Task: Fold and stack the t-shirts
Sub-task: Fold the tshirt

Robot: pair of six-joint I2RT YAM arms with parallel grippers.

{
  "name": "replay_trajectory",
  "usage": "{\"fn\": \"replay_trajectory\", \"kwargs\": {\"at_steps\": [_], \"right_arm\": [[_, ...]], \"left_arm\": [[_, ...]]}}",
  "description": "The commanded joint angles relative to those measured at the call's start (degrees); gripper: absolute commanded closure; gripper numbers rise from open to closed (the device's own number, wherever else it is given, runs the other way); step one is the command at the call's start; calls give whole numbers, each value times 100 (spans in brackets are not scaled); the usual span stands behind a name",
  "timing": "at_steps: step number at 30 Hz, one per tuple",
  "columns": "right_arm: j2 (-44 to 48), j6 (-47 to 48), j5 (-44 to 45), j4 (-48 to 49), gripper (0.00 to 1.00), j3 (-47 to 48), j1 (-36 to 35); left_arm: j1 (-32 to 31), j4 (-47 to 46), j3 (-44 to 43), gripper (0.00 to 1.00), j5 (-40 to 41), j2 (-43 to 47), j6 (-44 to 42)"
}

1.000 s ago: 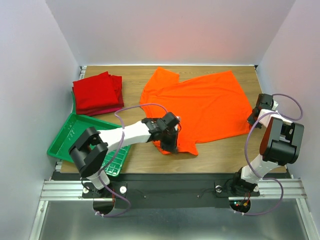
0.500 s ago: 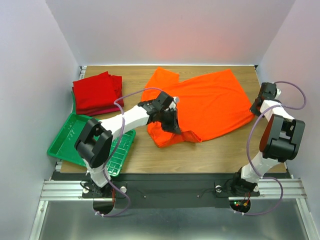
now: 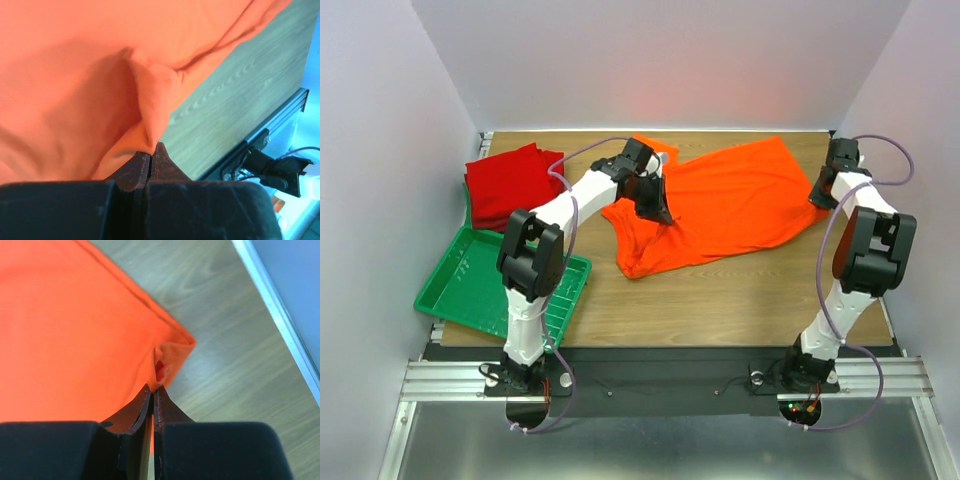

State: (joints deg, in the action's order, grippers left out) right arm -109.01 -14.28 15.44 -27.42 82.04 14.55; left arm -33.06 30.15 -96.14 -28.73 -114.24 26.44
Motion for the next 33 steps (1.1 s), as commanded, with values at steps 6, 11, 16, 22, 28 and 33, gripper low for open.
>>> {"fn": "replay_trajectory", "kwargs": {"at_steps": [6,11,16,22,28,33], "right_arm": [[-981,180,117,-747,92,1858,-461],[-1517,154,82,-1107,92,2614,-479],[-1966,119,82,-1283,92,3186,-479],[-2282,163,99,-1442,92,3643,-479],[-2458,101,73,-1468,92,4012,-479],[-2564,-4,3,-1486,92,4162,-479]], "left_arm": [[492,773,-1548,100,-519,-643,-868],[818,746,-1776,100,-721,-810,-1000],[1055,756,-2031,100,-897,-969,-1079],[1231,615,-2277,100,-1099,-1197,-1018],[1293,492,-2480,100,-1179,-1320,-1009],[1372,509,-2454,100,-1153,-1338,-1009]]}}
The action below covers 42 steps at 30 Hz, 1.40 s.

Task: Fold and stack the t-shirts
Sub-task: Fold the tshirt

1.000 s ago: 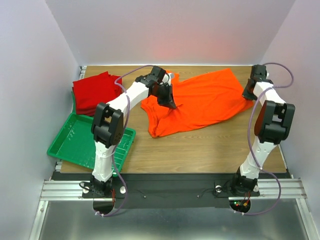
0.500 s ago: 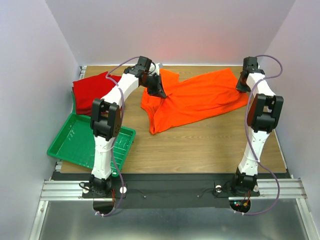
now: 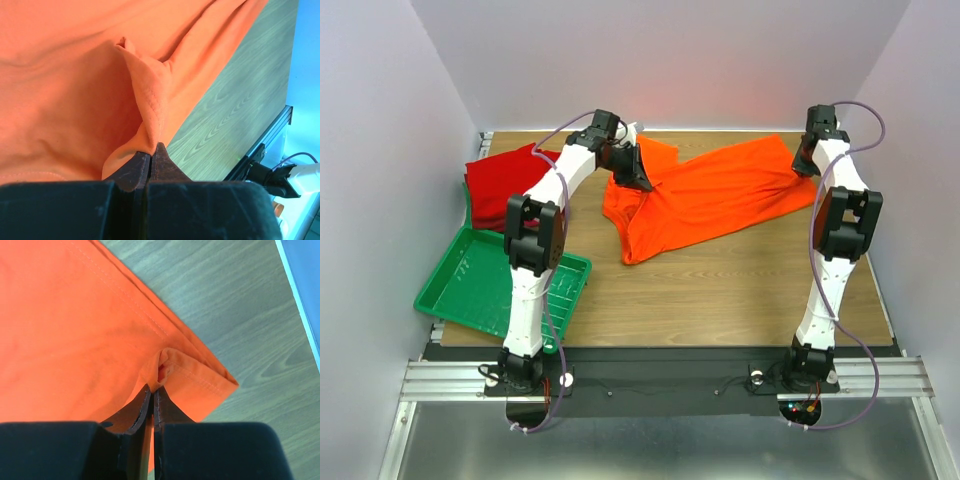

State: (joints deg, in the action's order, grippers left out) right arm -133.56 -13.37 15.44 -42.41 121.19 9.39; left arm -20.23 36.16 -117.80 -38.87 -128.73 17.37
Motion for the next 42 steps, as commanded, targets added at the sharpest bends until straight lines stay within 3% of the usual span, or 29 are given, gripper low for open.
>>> {"fn": "replay_trajectory", "kwargs": {"at_steps": [1,20,21,22,23,24,27,31,42], "right_arm": [[-127,-113,-6,14,92,274,37],[-628,-851,-603,84,90,1065,37],[-619,-1009,-699,197,85,1074,37],[-602,-1062,-909,268,73,1091,37],[-575,-1132,-981,330,66,1091,37],[-558,-1272,-1008,409,59,1100,37],[-435,-1283,-938,532,41,1135,46],[-172,-932,-710,594,33,1013,46],[760,-719,-806,831,37,-867,116]], "left_arm": [[107,-92,-270,100,-121,128,-110],[309,-311,345,100,485,471,12],[309,-390,302,90,538,480,65],[318,-399,266,75,695,463,109],[335,-460,214,57,801,471,153],[344,-478,74,32,950,463,231],[344,-601,-190,13,1267,524,381],[327,-829,-226,11,1374,682,496],[-148,-725,916,11,1031,1121,-206]]}}
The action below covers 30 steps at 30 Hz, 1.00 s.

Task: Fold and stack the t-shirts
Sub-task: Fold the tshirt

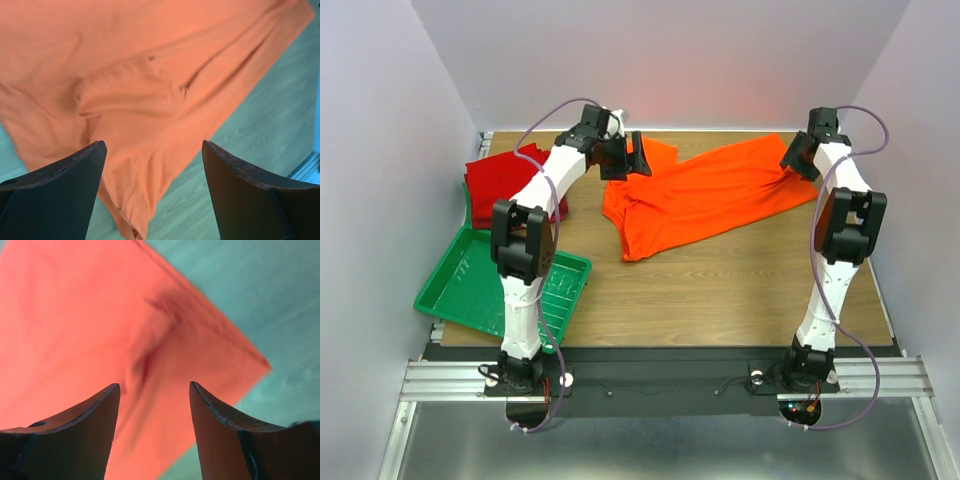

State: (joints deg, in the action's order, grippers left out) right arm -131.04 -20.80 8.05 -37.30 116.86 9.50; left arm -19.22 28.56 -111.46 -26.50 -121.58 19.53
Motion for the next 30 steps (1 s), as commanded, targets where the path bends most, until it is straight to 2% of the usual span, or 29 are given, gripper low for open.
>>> {"fn": "replay_trajectory", "kwargs": {"at_steps": [1,6,15,22,30], "right_arm": [[597,-3,-145,355,39,-697,140],[571,40,-243,539,45,-998,193],[123,102,-462,715,47,-638,219],[-202,199,-507,759,47,-638,219],[-10,410,-349,759,47,-1471,219]], "left_arm": [[-283,62,370,11,-302,416,-485],[-529,97,494,11,-584,267,-617],[-609,326,757,11,-690,-41,-792],[-635,168,1652,11,-707,160,-872],[-635,-96,2567,11,-734,477,-889]]}}
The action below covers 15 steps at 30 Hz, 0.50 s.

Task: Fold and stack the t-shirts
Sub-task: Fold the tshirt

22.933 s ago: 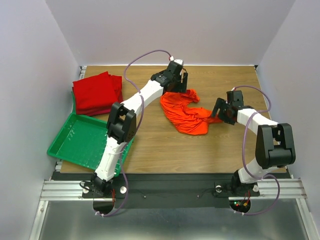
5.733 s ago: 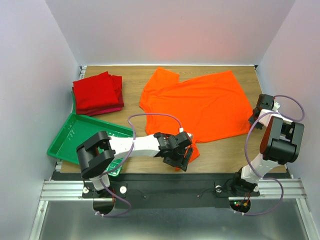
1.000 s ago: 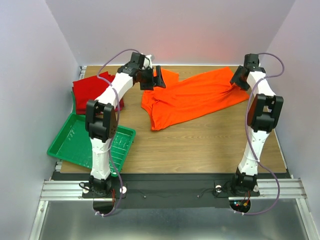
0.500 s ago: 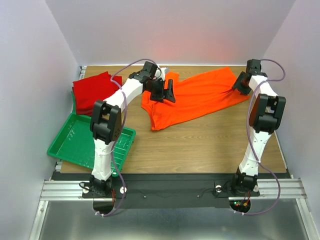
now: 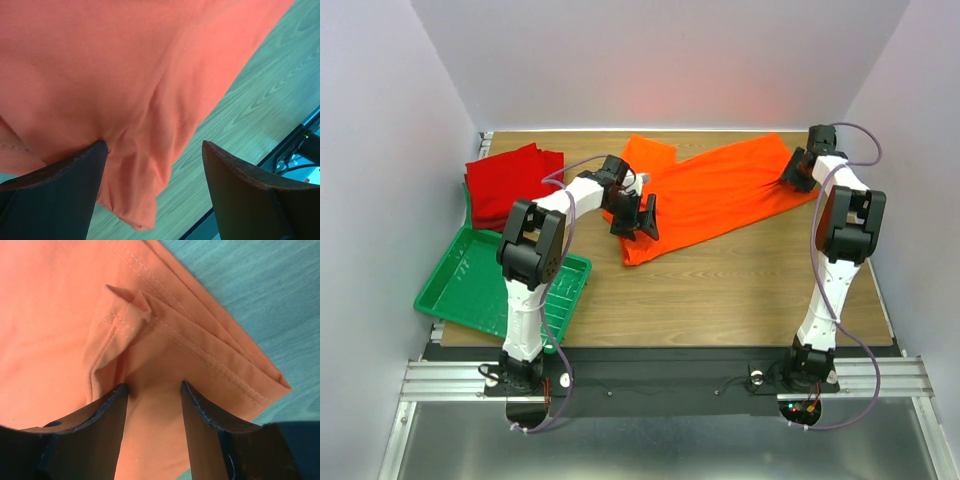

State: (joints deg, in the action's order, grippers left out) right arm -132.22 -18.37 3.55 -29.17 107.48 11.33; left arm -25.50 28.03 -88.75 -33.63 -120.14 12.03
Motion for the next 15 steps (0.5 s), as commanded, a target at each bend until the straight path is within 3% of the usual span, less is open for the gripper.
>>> {"fn": "replay_trajectory", "kwargs": {"at_steps": [1,7,15], "right_arm": [[187,176,232,-54,47,-648,36],[987,211,673,-168,48,-1747,36],[2068,-44,752,-599,47,-3013,36]], "left_arm": [[-8,-52,488,11,5,377,-148],[-8,-131,1123,11,260,684,-289],[1,176,1088,11,699,676,-684]]}}
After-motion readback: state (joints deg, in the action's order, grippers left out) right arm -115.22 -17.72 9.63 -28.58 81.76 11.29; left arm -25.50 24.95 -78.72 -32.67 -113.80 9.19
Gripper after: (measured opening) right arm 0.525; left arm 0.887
